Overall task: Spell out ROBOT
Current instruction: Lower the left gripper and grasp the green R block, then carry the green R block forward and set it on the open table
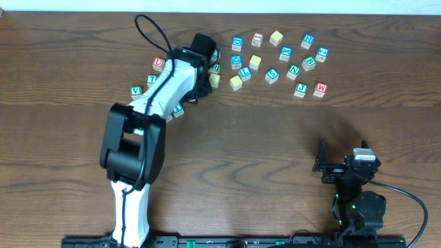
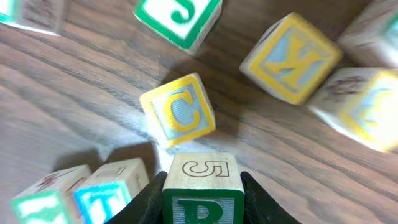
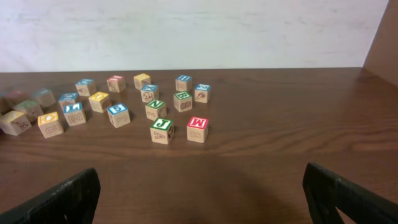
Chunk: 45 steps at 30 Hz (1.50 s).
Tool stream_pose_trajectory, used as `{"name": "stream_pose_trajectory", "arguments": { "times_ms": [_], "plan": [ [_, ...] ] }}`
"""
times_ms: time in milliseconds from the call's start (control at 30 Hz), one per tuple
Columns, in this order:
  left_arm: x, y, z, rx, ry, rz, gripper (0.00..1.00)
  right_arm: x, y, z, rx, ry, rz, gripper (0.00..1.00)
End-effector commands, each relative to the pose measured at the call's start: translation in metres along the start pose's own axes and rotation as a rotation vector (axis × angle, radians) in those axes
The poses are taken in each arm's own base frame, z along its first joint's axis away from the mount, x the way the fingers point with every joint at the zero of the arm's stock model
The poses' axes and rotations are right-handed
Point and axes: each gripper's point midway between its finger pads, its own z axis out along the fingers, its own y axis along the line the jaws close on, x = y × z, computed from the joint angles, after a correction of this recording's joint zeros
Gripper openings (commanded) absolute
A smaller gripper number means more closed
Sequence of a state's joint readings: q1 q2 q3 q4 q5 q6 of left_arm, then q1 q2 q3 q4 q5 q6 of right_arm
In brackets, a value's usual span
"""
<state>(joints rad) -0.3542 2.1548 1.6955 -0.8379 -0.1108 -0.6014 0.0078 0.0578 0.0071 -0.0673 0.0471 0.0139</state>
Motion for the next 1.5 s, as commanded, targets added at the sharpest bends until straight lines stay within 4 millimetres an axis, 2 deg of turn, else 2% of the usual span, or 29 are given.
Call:
{"name": "stream_pose_trajectory", "arguments": {
  "times_ms": [0, 167, 500, 700, 867, 1033, 1267, 1467],
  "plan": [
    [-0.015, 0.000, -0.041, 0.042, -0.073, -0.010, 0.33, 0.000, -0.001, 0.000, 0.005, 0.000, -0.007, 0.99],
    [-0.003, -0.007, -0.062, 0.098, -0.038, 0.043, 0.29, 0.001, -0.001, 0.000, 0.005, 0.000, -0.007, 0.99],
    [0.058, -0.042, -0.072, 0.114, 0.063, 0.253, 0.29, 0.001, -0.001, 0.000, 0.005, 0.000, -0.007, 0.99],
    [0.100, -0.060, -0.061, 0.105, 0.093, 0.352, 0.29, 0.000, -0.001, 0.000, 0.005, 0.000, -0.007, 0.99],
    [0.119, -0.062, -0.044, 0.103, 0.102, 0.384, 0.29, 0.000, -0.001, 0.000, 0.005, 0.000, -0.007, 0.99],
    [0.116, -0.069, -0.031, 0.136, 0.065, 0.375, 0.29, 0.000, -0.001, 0.000, 0.005, 0.000, -0.007, 0.99],
    [0.090, -0.079, -0.031, 0.136, -0.069, 0.356, 0.29, 0.000, -0.001, 0.000, 0.005, 0.000, -0.007, 0.99],
    [0.081, -0.077, -0.029, 0.109, -0.112, 0.345, 0.29, 0.000, -0.001, 0.000, 0.005, 0.000, -0.007, 0.99]
  ]
}}
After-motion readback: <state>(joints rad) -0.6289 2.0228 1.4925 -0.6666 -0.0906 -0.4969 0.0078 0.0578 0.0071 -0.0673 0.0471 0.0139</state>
